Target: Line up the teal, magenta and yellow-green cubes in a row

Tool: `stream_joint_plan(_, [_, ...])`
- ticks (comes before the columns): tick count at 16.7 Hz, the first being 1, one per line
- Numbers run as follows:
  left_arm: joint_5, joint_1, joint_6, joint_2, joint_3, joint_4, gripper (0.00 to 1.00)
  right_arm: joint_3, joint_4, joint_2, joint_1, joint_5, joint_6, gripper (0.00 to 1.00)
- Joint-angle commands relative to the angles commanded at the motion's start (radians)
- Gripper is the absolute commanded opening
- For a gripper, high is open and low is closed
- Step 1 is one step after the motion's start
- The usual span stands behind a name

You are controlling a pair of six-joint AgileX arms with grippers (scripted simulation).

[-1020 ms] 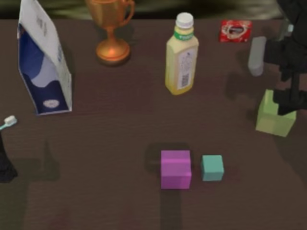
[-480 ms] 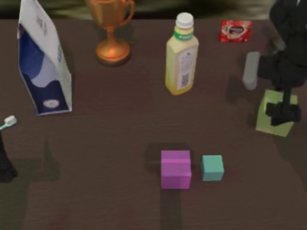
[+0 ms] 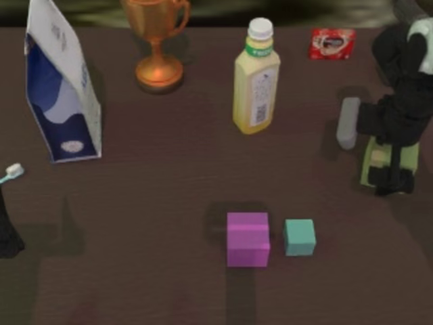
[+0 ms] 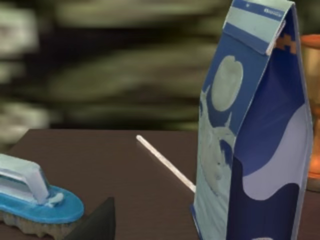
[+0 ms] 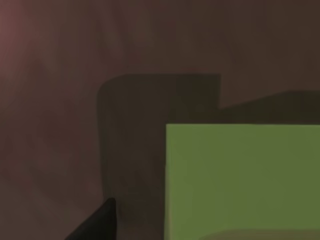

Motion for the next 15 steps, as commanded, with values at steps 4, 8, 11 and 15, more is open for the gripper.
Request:
stream_joint_plan(4, [0.0, 0.0, 0.0, 0.0, 0.0, 0.0, 1.0, 0.0, 0.0, 0.0, 0.0, 0.0, 0.0, 0.77])
stream_joint_plan(8, [0.0, 0.0, 0.0, 0.0, 0.0, 0.0, 1.0, 0.0, 0.0, 0.0, 0.0, 0.0, 0.0, 0.47])
stream_joint_plan(11, [0.0, 0.0, 0.0, 0.0, 0.0, 0.0, 1.0, 0.0, 0.0, 0.0, 0.0, 0.0, 0.0, 0.25])
stream_joint_plan(15, [0.0, 0.0, 0.0, 0.0, 0.0, 0.0, 1.0, 0.0, 0.0, 0.0, 0.0, 0.0, 0.0, 0.0])
